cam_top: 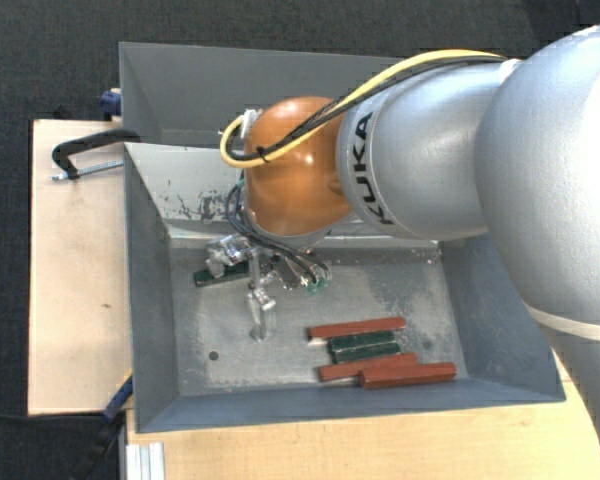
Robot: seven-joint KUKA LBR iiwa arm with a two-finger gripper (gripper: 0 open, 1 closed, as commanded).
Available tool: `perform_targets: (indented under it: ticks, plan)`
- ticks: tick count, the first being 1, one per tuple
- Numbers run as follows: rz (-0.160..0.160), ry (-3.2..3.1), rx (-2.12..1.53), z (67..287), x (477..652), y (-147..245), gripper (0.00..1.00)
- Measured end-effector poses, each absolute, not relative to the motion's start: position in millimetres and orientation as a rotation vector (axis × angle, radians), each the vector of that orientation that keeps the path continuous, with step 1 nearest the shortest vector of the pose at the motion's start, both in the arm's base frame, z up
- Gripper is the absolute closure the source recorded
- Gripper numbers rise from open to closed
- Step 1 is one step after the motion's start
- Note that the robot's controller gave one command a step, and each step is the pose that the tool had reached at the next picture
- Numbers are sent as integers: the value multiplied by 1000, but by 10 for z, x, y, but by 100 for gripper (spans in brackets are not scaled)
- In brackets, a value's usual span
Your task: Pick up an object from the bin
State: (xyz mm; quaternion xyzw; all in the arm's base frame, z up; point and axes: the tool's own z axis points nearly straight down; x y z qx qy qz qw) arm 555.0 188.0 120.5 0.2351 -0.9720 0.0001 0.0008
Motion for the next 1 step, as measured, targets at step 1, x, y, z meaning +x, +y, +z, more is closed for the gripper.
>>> perform_targets:
  ticks: [1]
  plan:
    - [-3,-3056,737,827,5802,1891,0]
